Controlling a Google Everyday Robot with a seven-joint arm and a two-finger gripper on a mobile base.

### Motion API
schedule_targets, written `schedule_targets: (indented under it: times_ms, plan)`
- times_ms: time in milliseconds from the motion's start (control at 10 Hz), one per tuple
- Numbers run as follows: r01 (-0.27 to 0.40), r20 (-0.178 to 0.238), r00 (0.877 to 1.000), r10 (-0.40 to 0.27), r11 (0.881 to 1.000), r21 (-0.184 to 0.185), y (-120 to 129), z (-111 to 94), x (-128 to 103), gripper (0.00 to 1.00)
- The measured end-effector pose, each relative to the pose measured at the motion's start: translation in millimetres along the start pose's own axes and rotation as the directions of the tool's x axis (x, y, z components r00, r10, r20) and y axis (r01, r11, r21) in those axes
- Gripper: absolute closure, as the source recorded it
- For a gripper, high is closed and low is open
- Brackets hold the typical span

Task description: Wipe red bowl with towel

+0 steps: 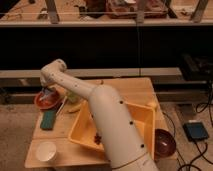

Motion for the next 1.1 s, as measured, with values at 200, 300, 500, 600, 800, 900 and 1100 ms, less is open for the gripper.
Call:
schedule_targets:
  times_ms: [200, 300, 500, 600, 800, 900, 1100]
  plan:
    - [0.050, 0.003, 0.999, -0.050, 0.998, 0.038, -32, 10, 2, 1.00]
    - [0.073, 0.009, 0.997, -0.074, 0.996, 0.053, -46, 14, -1, 1.00]
    - [0.117, 0.028, 0.992, -0.120, 0.991, 0.071, -61, 18, -12, 1.00]
    - [0.128, 0.036, 0.991, -0.130, 0.989, 0.073, -63, 18, -18, 1.00]
    - [0.151, 0.067, 0.985, -0.157, 0.985, 0.080, -67, 21, -38, 1.00]
    - [0.155, 0.082, 0.983, -0.162, 0.985, 0.077, -64, 20, -51, 1.00]
    - [0.143, 0.096, 0.984, -0.149, 0.987, 0.068, -52, 15, -66, 1.00]
